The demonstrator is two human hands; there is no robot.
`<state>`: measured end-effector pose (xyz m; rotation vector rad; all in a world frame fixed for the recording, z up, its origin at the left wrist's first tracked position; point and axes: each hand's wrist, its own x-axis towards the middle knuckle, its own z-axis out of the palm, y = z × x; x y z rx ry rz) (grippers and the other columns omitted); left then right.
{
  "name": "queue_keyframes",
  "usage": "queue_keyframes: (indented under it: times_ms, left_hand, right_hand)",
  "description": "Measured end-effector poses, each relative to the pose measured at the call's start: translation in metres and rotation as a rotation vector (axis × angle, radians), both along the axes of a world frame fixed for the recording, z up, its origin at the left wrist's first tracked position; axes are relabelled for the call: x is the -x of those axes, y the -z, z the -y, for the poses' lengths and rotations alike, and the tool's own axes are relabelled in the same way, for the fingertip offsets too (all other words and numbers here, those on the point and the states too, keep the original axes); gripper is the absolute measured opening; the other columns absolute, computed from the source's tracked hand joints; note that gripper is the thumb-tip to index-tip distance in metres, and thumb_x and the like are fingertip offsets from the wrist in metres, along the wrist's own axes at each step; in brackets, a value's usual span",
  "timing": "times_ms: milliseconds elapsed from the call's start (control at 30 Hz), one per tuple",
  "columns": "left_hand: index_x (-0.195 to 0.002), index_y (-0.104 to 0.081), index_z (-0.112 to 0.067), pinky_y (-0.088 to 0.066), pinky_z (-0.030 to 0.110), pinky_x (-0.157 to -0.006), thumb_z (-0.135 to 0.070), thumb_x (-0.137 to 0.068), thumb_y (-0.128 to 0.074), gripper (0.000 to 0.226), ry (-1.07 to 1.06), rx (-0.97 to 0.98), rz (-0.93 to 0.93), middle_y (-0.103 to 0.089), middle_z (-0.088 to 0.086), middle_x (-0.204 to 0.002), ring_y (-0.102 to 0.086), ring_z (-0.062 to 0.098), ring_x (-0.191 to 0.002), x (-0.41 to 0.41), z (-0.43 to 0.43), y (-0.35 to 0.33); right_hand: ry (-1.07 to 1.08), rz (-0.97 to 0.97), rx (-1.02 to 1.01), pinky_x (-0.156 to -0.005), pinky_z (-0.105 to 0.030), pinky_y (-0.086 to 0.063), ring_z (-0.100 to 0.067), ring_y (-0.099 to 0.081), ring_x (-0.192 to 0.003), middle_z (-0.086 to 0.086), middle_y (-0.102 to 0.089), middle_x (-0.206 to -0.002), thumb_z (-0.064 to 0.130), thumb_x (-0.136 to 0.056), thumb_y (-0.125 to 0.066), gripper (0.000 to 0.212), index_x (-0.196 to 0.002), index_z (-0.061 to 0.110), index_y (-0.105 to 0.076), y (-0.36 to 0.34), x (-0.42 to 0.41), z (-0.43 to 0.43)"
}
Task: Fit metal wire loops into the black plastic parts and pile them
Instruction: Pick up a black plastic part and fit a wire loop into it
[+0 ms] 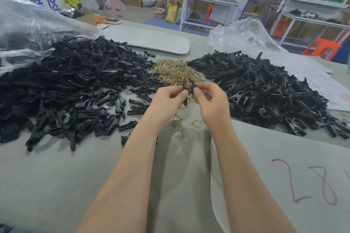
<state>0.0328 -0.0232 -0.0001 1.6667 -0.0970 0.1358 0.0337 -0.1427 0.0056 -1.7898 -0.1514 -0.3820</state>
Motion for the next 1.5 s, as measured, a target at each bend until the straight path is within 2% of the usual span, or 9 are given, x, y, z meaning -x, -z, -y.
queue_keyframes:
  times_ms: [167, 367, 600, 767, 867, 1000, 1100, 1333, 1500]
  left_hand:
    - [-0.085, -0.068, -0.024, -0.048, 0.016, -0.065, -0.012, -0.096, -0.052, 0.023, 0.038, 0.075, -0.003, -0.06, -0.002, -0.074, -0.053, 0.004, -0.066, 0.001, 0.0, 0.0]
    - [-0.093, -0.068, -0.015, -0.049, 0.013, -0.063, -0.009, -0.099, -0.047, 0.023, 0.06, 0.209, -0.047, -0.065, -0.001, -0.077, -0.059, -0.001, -0.063, 0.0, -0.001, -0.001]
    - [-0.102, -0.066, -0.018, -0.049, 0.016, -0.061, -0.014, -0.095, -0.056, 0.013, 0.094, 0.34, -0.1, -0.06, 0.004, -0.084, -0.057, 0.003, -0.063, 0.001, -0.003, -0.005]
    - [-0.095, -0.061, -0.007, -0.052, 0.018, -0.065, -0.013, -0.09, -0.062, 0.008, 0.156, 0.456, -0.167, -0.063, 0.004, -0.08, -0.06, 0.008, -0.066, 0.001, -0.007, -0.007]
    - [-0.087, -0.062, -0.006, -0.053, 0.016, -0.068, -0.01, -0.09, -0.061, 0.005, 0.068, 0.625, -0.182, -0.068, 0.003, -0.076, -0.064, 0.01, -0.071, -0.001, -0.011, -0.009]
    - [-0.086, -0.062, -0.003, -0.056, 0.018, -0.064, -0.007, -0.089, -0.062, 0.005, -0.112, 1.044, -0.219, -0.07, 0.006, -0.073, -0.07, 0.009, -0.07, -0.003, -0.022, -0.01]
    - [-0.08, -0.064, 0.001, -0.059, 0.024, -0.072, -0.001, -0.088, -0.061, 0.008, -0.131, 1.204, -0.241, -0.068, 0.011, -0.076, -0.069, 0.014, -0.072, -0.002, -0.025, -0.012]
    - [-0.083, -0.062, 0.0, -0.058, 0.03, -0.076, -0.001, -0.085, -0.064, 0.004, -0.099, 1.228, -0.363, -0.063, 0.014, -0.082, -0.065, 0.017, -0.083, -0.002, -0.024, -0.011]
    - [-0.093, -0.063, -0.005, -0.055, 0.018, -0.07, -0.006, -0.088, -0.062, 0.005, -0.084, 0.91, -0.339, -0.067, 0.004, -0.08, -0.065, 0.008, -0.073, -0.005, -0.018, -0.004]
  right_hand:
    - [-0.014, -0.016, -0.005, -0.09, -0.043, -0.052, -0.021, -0.066, -0.091, -0.002, -0.067, -0.088, 0.006, -0.09, -0.059, 0.009, -0.094, 0.013, -0.064, 0.001, 0.0, -0.001]
    - [-0.041, -0.061, -0.067, -0.089, -0.041, -0.054, -0.026, -0.068, -0.092, -0.012, -0.071, -0.095, 0.006, -0.091, -0.057, 0.015, -0.1, 0.009, -0.069, 0.0, -0.002, 0.002]
    - [-0.262, -0.278, -0.599, -0.075, -0.024, -0.057, -0.014, -0.067, -0.071, -0.009, -0.067, -0.081, 0.0, -0.092, -0.053, 0.011, -0.086, 0.006, -0.06, -0.004, -0.001, 0.006]
    - [-0.301, -0.368, -0.685, -0.07, -0.019, -0.056, -0.012, -0.065, -0.068, -0.006, -0.066, -0.075, 0.004, -0.092, -0.054, 0.009, -0.086, 0.004, -0.061, -0.008, 0.0, 0.004]
    - [-0.214, -0.307, -0.496, -0.067, -0.018, -0.055, -0.012, -0.065, -0.067, -0.007, -0.067, -0.08, 0.011, -0.091, -0.06, 0.005, -0.091, 0.006, -0.06, -0.007, 0.001, 0.002]
    - [-0.095, -0.227, 0.529, -0.071, -0.02, -0.045, -0.011, -0.056, -0.08, 0.004, -0.059, -0.087, 0.031, -0.083, -0.07, 0.026, -0.103, 0.016, -0.063, 0.003, 0.003, -0.003]
    - [-0.257, -0.353, 0.81, -0.057, -0.024, -0.036, -0.017, -0.053, -0.076, 0.004, -0.053, -0.079, 0.024, -0.08, -0.071, 0.022, -0.096, 0.017, -0.059, 0.009, 0.008, -0.015]
    - [-0.085, -0.164, 0.791, -0.075, -0.028, -0.04, -0.023, -0.06, -0.09, -0.007, -0.068, -0.093, 0.023, -0.092, -0.056, 0.017, -0.095, 0.013, -0.069, 0.015, 0.006, -0.018]
    - [-0.029, -0.153, 0.258, -0.063, -0.033, -0.048, -0.014, -0.053, -0.06, -0.01, -0.062, -0.065, 0.013, -0.09, -0.061, 0.015, -0.088, 0.001, -0.068, 0.004, 0.0, 0.005]
